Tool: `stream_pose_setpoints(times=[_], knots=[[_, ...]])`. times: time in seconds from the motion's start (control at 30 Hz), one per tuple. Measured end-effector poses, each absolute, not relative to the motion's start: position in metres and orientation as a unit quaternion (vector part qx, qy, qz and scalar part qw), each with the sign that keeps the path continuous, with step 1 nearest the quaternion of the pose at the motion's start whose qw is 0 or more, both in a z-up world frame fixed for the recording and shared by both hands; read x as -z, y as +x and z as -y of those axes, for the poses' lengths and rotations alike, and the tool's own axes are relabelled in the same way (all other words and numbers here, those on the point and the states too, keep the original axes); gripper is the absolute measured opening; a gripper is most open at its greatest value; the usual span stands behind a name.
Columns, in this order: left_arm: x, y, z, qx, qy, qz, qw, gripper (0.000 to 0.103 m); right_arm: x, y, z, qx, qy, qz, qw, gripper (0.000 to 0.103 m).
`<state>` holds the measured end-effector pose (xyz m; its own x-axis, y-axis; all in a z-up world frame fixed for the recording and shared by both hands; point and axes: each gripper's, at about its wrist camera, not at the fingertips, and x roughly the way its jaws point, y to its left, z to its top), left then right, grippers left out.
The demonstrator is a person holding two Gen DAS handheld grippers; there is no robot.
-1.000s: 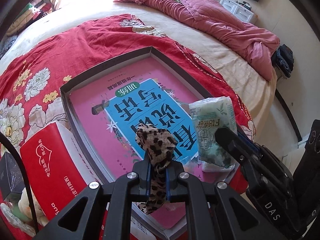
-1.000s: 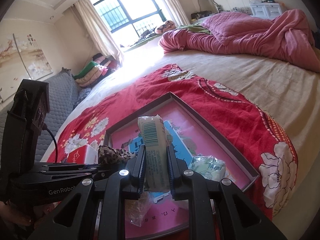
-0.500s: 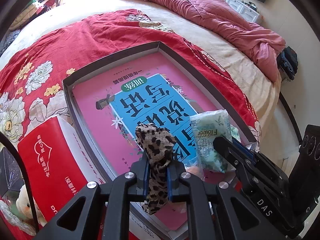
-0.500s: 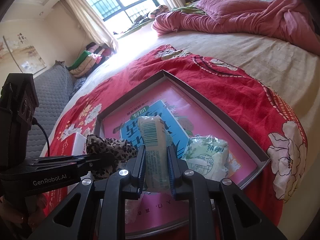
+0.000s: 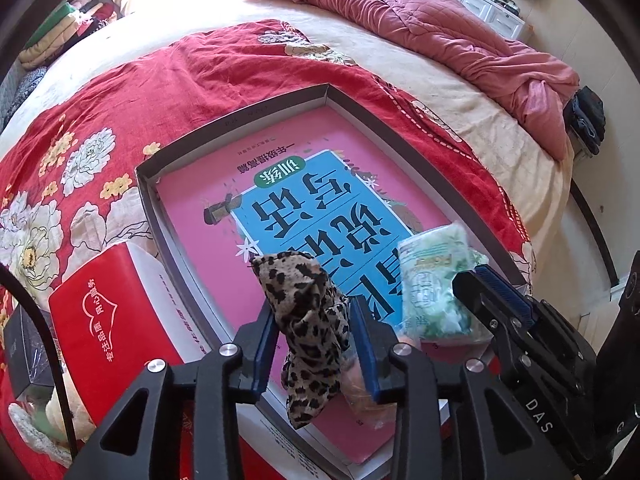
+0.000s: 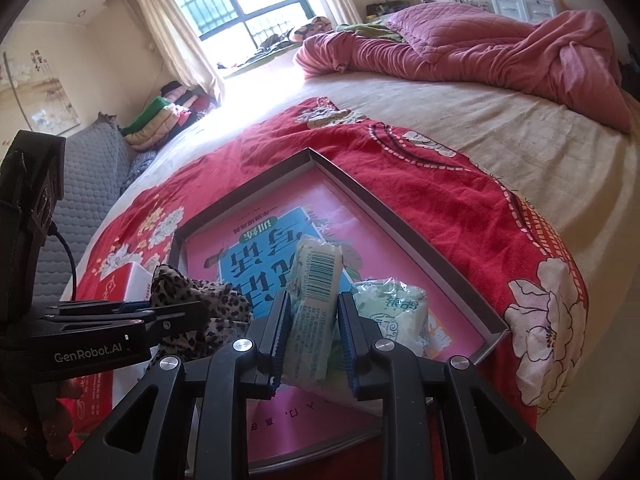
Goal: Organize soft objects
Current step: 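Open the left gripper over the tray while the right releases the wipes pack there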
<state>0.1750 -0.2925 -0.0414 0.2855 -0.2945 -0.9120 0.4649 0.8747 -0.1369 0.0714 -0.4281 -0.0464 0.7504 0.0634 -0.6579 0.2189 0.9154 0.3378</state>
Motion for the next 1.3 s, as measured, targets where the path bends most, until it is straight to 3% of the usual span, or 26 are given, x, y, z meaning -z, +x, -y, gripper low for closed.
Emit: stream_pose_setpoints(times=[0.1, 0.97, 1.1, 1.3], knots=[[0.04, 0.177, 0.289, 0.228, 0.074, -0.548, 0.802, 0.05, 0.045, 0.07, 0.43, 0.049, 0.198, -0.349, 0.915, 0.029], [0.034, 0.139, 0.289, 0.282, 0.059, -0.571, 0.769, 0.06, 0.035, 0.057, 0.44, 0.078, 0.194, -0.327, 0.921, 0.033], [0.033, 0.13, 0.294, 0.296, 0.062, -0.571, 0.764, 0.062, 0.034, 0.053, 0.443, 0.085, 0.2, -0.322, 0.921, 0.045], [0.028, 0.121, 0.296, 0.3, 0.07, -0.563, 0.767, 0.071, 0.032, 0.049, 0.444, 0.092, 0.198, -0.321, 0.922, 0.048]])
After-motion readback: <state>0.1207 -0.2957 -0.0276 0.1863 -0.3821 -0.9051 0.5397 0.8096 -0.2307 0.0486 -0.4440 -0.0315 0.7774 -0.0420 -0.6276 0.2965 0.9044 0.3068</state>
